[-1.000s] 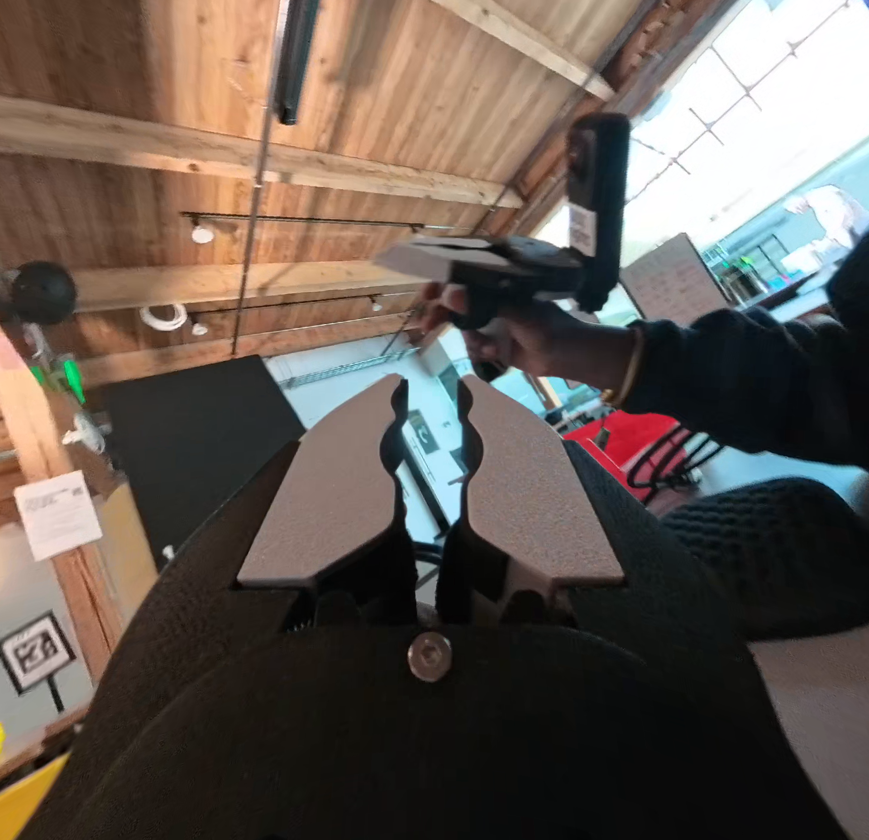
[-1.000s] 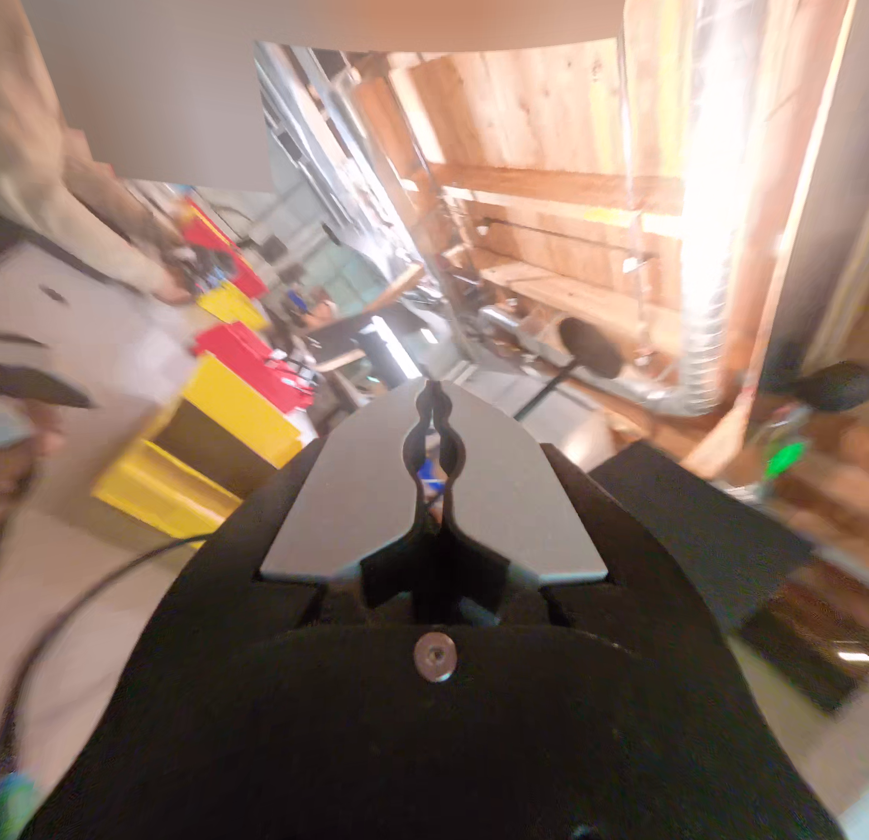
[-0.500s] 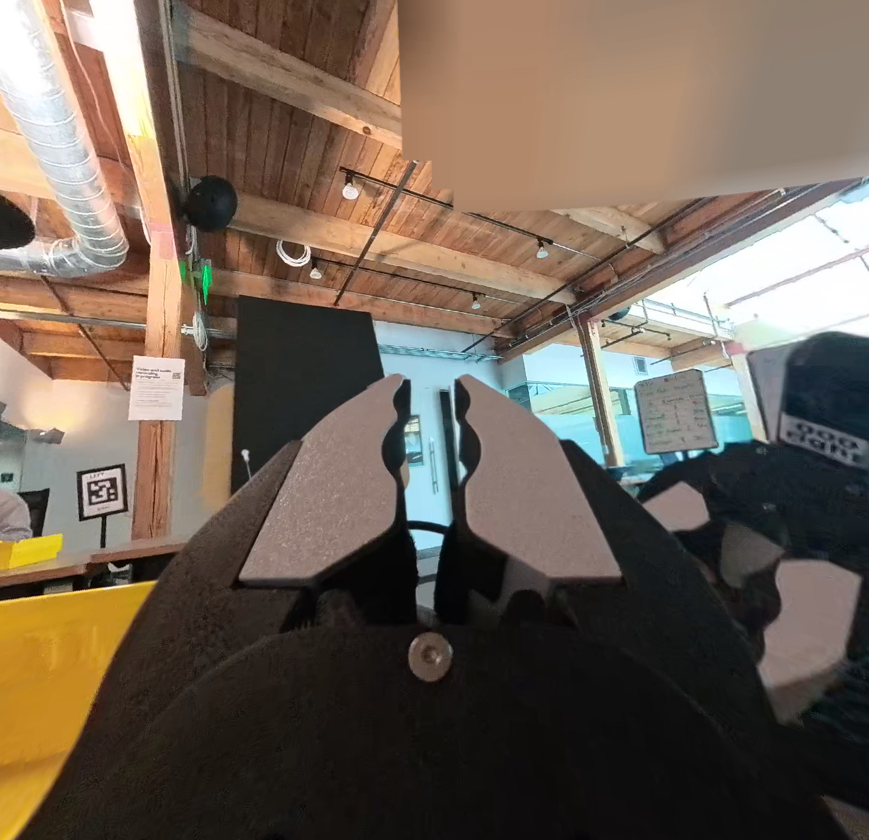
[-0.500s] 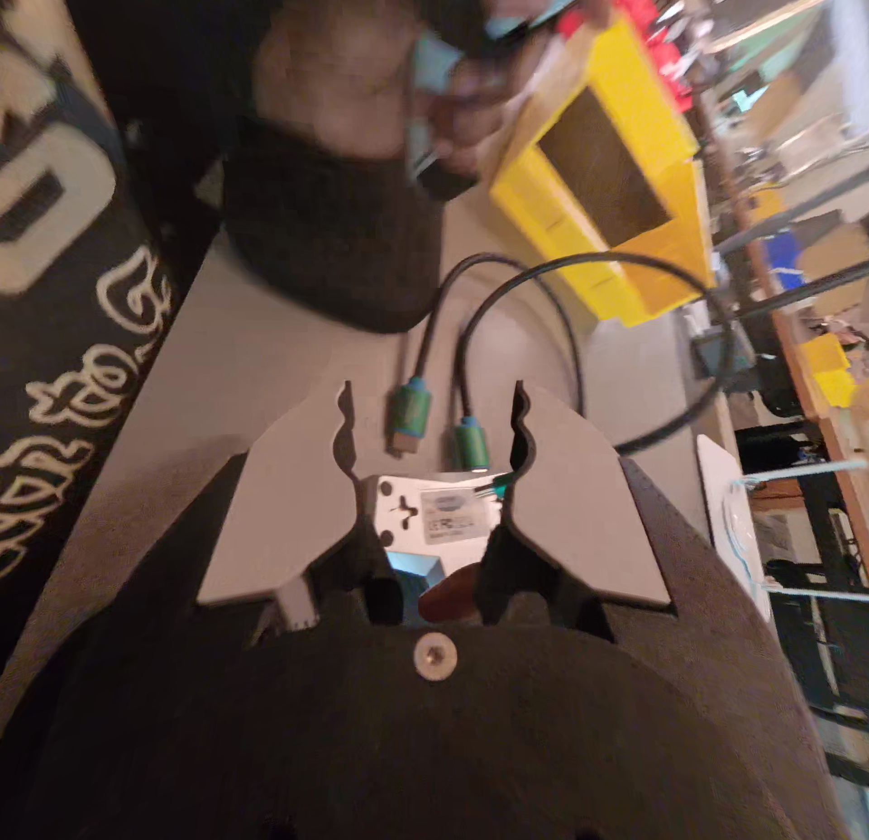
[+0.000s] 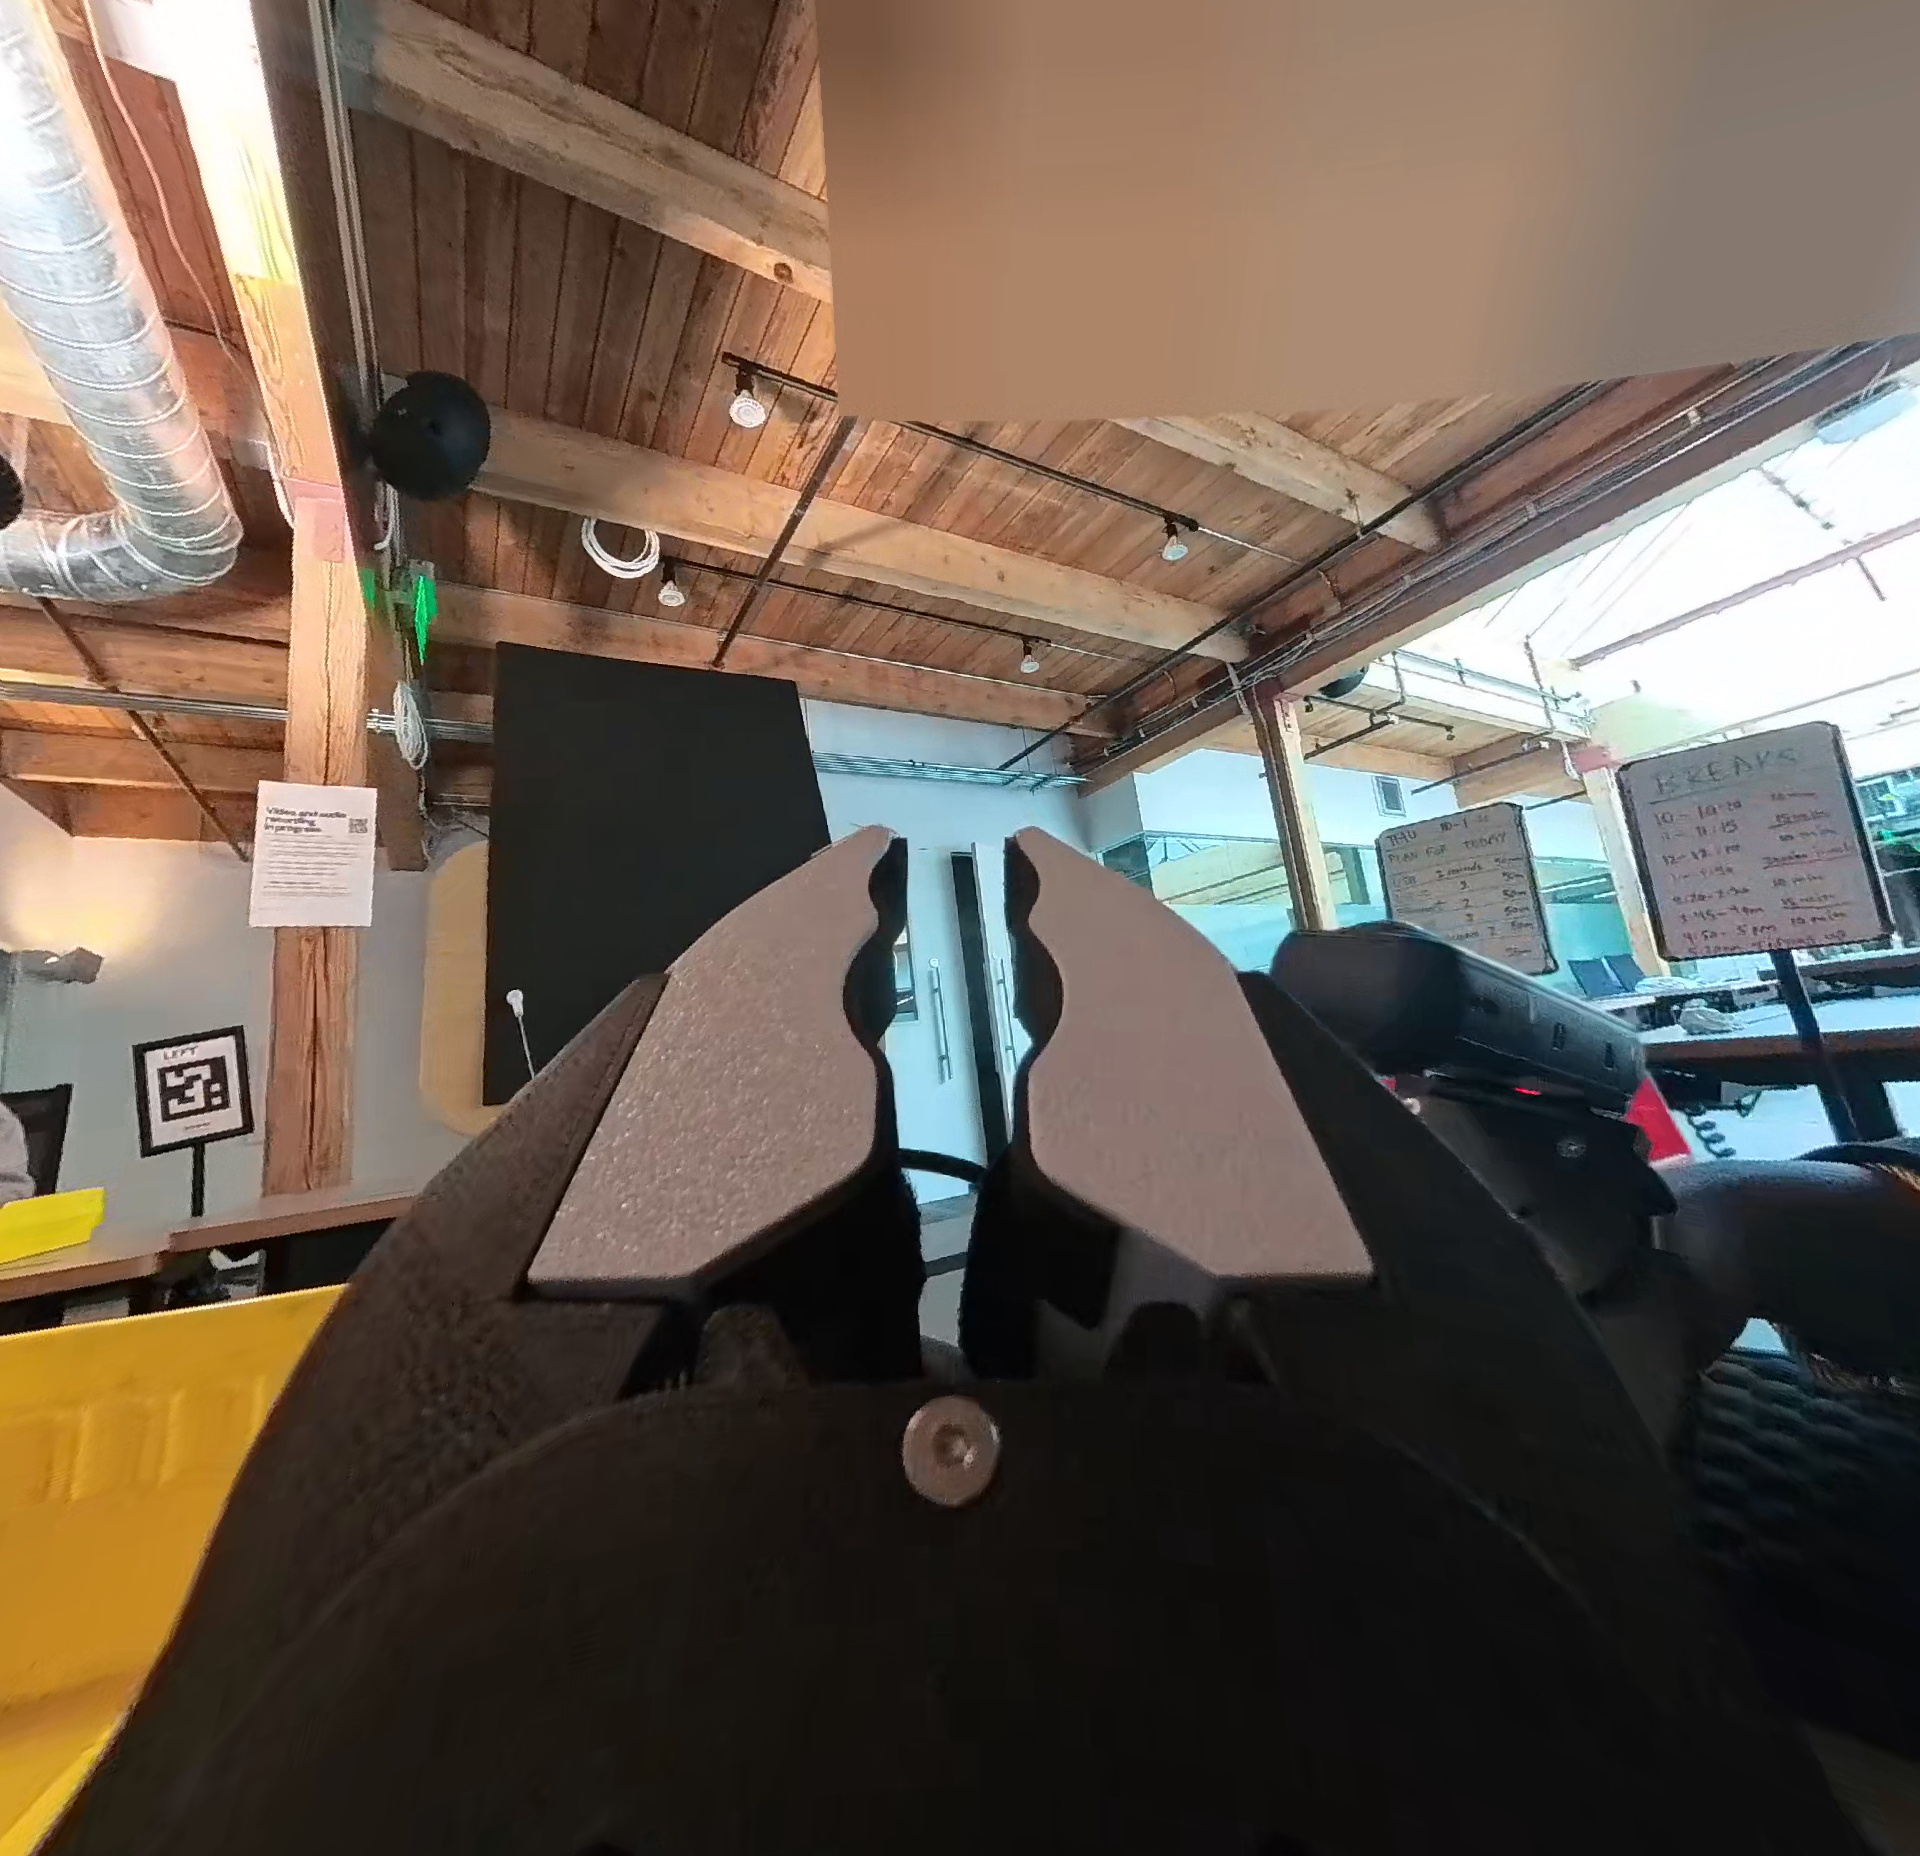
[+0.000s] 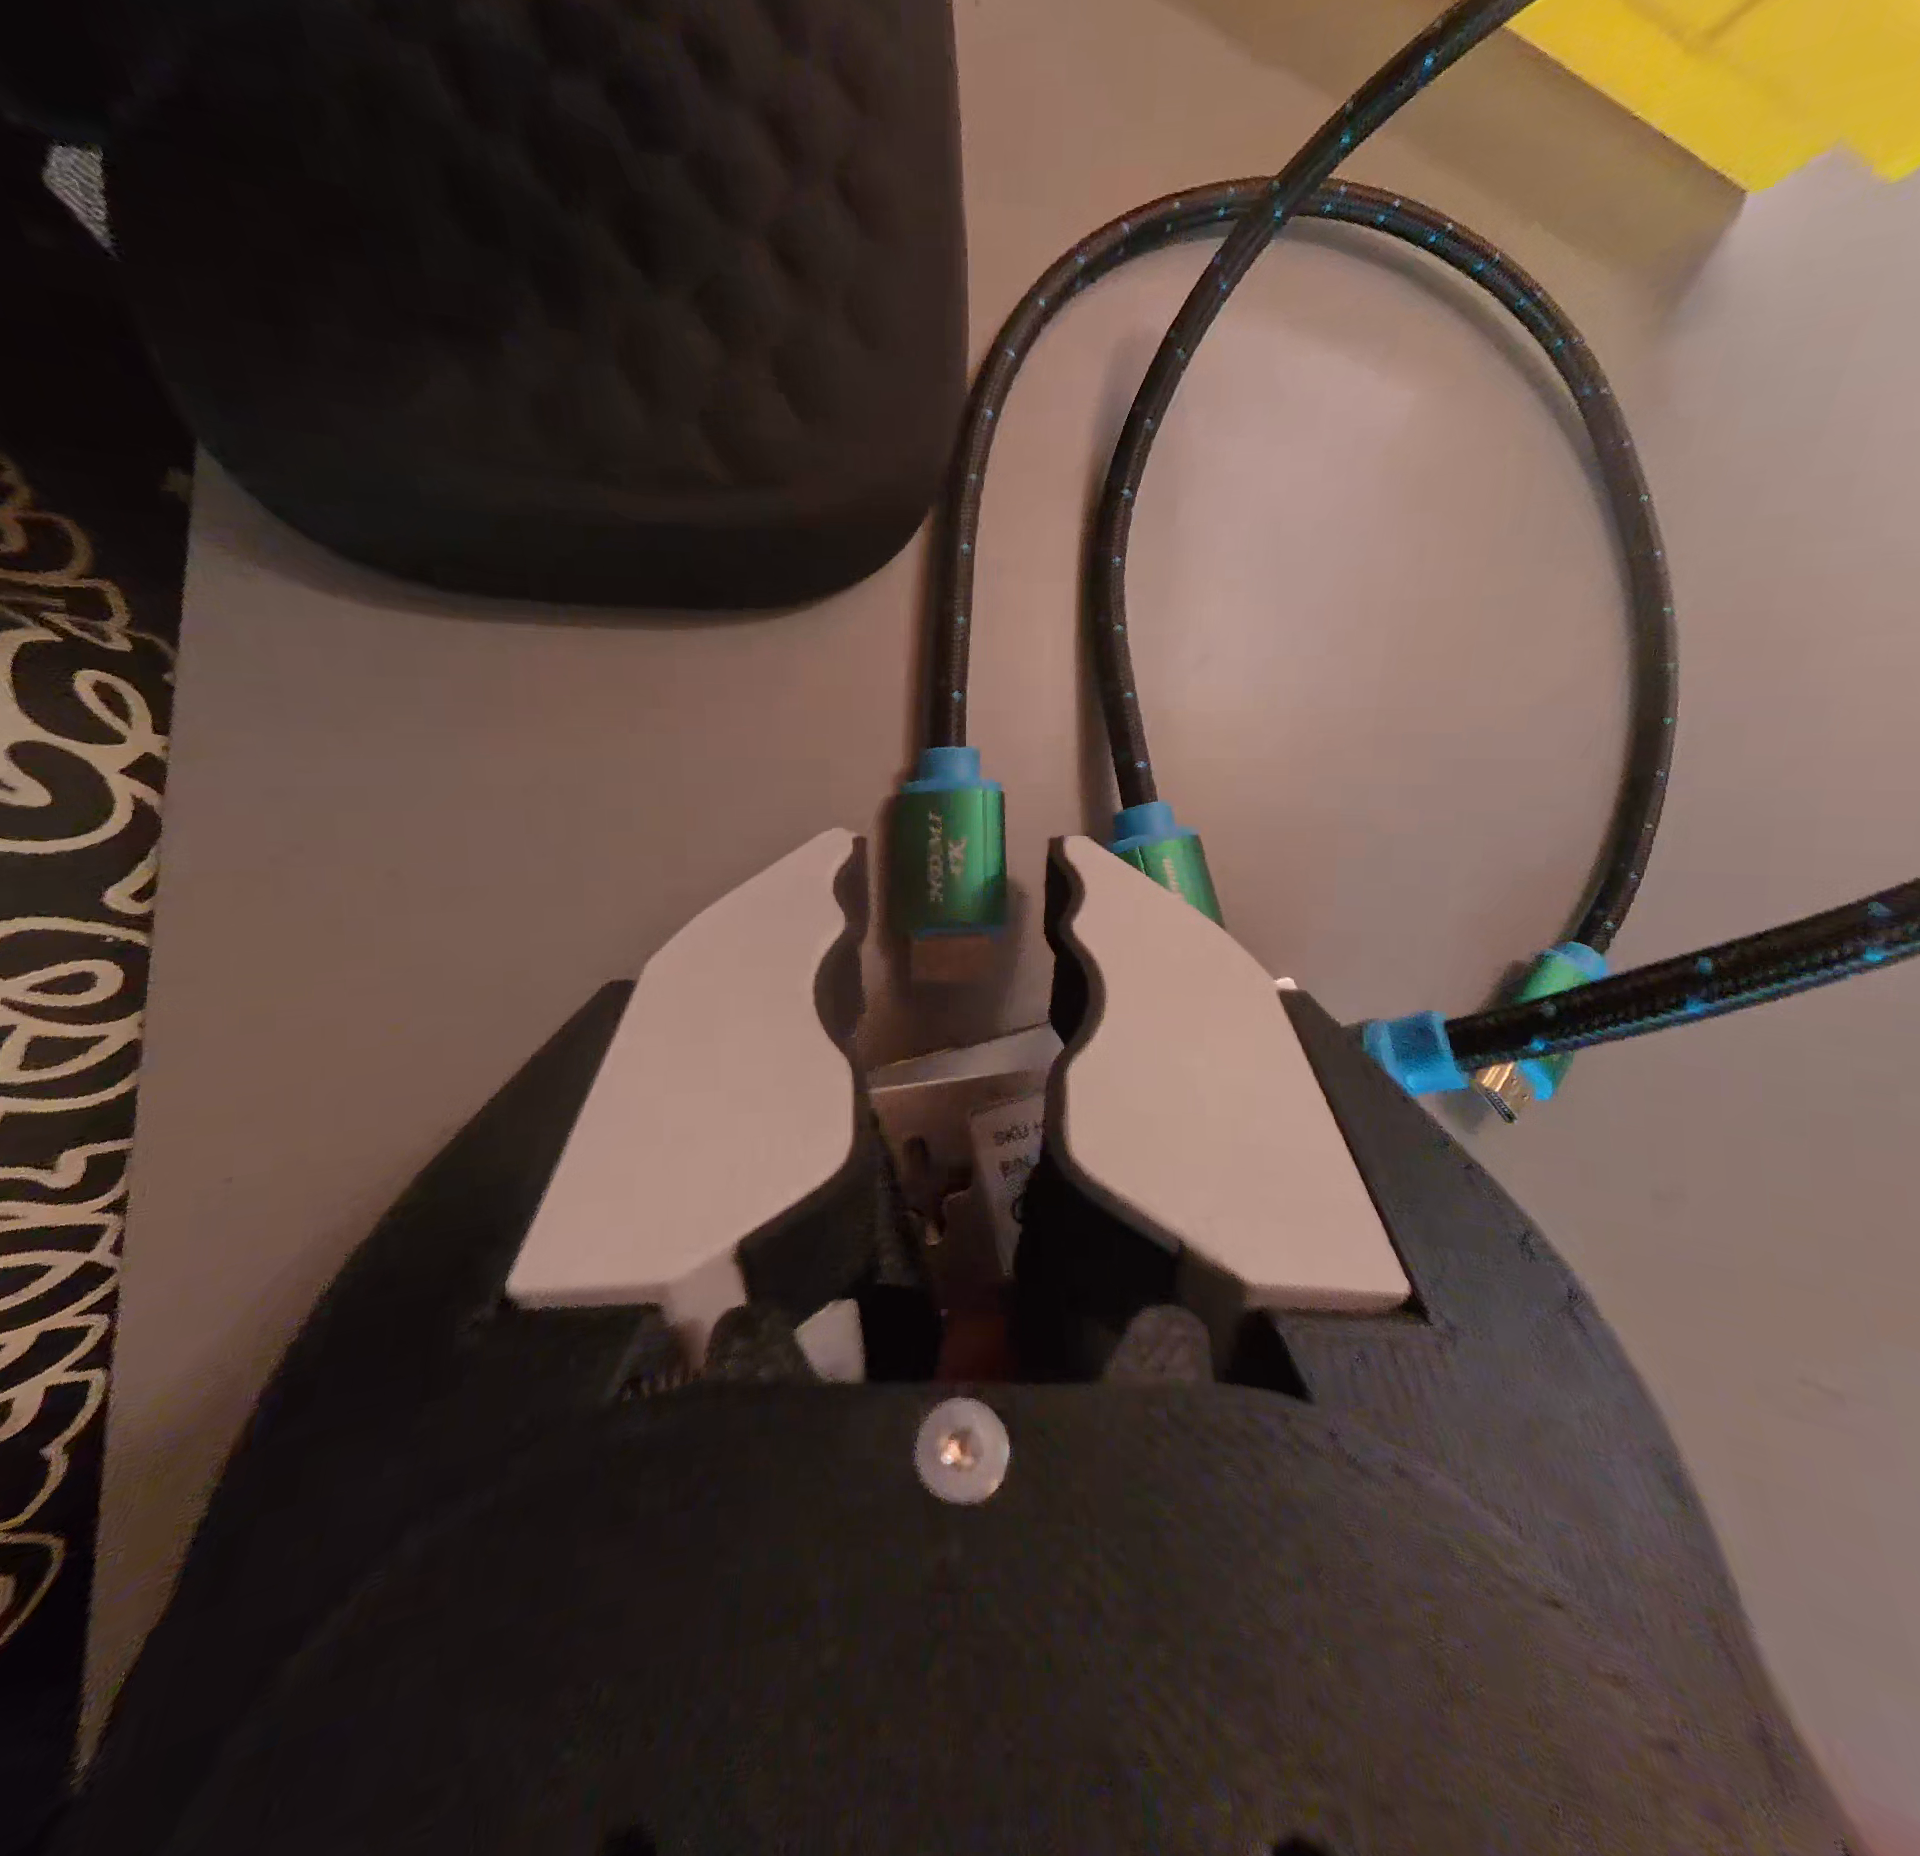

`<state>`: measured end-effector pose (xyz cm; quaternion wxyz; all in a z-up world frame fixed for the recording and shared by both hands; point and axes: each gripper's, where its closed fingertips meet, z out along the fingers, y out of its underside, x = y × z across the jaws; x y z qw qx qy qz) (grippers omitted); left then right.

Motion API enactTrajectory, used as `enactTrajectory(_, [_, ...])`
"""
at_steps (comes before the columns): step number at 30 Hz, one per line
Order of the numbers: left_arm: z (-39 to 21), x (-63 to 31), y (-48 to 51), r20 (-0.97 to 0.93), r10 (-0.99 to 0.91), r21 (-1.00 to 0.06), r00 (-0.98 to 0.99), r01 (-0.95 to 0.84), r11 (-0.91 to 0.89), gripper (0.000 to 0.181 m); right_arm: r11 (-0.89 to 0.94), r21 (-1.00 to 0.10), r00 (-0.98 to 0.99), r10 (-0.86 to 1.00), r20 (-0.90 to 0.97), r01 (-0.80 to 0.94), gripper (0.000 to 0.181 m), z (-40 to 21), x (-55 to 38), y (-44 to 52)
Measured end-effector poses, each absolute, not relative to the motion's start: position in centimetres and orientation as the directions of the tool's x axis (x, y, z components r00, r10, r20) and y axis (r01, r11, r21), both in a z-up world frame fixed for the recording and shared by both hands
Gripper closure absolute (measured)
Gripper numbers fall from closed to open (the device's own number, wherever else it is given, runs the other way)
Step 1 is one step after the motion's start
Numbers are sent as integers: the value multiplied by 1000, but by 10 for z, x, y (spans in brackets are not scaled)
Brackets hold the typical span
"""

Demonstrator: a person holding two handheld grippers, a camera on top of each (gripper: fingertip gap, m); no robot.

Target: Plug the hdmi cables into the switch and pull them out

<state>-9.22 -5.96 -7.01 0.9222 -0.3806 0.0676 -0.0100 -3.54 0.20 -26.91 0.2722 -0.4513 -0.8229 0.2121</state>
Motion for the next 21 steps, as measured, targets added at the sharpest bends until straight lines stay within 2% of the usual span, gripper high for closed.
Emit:
enactTrajectory(4, [-70, -93, -60, -113, -71, -704, 991, -29, 710, 164, 546, -552, -461, 835, 299, 631, 160, -270, -38, 2])
enactTrajectory(6, [-70, -93, -60, -111, -71, -704, 991, -28, 710, 164, 556, -541, -477, 828, 294, 631, 160, -270, -38, 2])
enactTrajectory(8, [-70, -94, -61, -112, -67, -701, 991, -31, 712, 164, 551, -570, -485, 828, 282, 609, 161, -270, -39, 2])
enactTrajectory(11, [-69, -94, -61, -110, -57, -696, 992, -35, 717, 164, 476, -681, -456, 860, 229, 556, 161, -256, -41, 0])
enactTrajectory(17, [-64, -89, -68, -121, -88, -660, 989, -14, 751, 164, 152, -929, -414, 910, -2, 339, 161, -192, -44, -1])
enactTrajectory(19, [-62, -81, -73, -150, -127, -634, 981, 3, 773, 164, -16, -960, -433, 891, -141, 280, 161, -172, -42, 0])
enactTrajectory(21, [-67, -68, -67, -224, -164, -658, 961, -26, 752, 162, -139, -958, -462, 852, -245, 252, 162, -160, -38, 2])
